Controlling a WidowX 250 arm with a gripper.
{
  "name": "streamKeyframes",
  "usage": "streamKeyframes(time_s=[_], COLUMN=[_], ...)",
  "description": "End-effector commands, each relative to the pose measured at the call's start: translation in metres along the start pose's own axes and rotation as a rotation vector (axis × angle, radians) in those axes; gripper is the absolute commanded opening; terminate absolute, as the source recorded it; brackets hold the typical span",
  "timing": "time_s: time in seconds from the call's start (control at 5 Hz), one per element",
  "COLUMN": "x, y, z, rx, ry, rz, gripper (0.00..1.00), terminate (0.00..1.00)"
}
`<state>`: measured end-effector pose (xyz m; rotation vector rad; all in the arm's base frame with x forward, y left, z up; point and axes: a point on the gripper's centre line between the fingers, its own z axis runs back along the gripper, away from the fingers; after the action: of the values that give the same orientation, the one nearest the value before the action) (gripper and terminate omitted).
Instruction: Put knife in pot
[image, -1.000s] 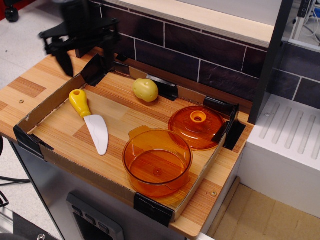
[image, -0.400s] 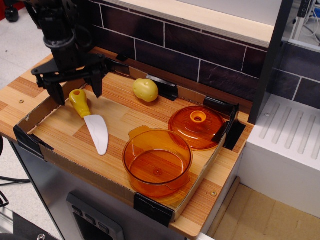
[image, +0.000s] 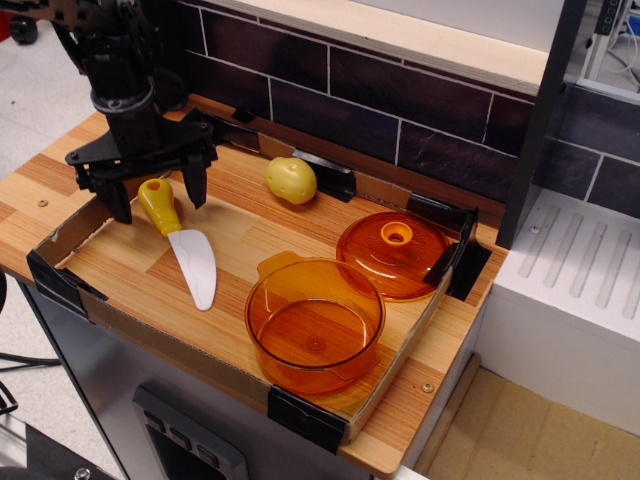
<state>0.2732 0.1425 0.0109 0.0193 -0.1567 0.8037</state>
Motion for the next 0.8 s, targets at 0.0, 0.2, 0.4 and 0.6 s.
streamKeyframes(time_s=[0.0, 0.2, 0.4, 0.6], x=[0.0055, 0.0081, 0.0116, 0.0138], y=[0.0025, 0.0035, 0.0040, 0.0029], z=[-0.0021, -0.0010, 0.0026, 0.0071], rx=[0.004, -0.010, 0.002, 0.017], ry=[-0.048, -0.054, -0.047, -0.069], rz=[0.013, 0.056, 0.069, 0.070], gripper=[1.00, 0.00, 0.00, 0.00], terminate=[0.00, 0.00, 0.00, 0.00])
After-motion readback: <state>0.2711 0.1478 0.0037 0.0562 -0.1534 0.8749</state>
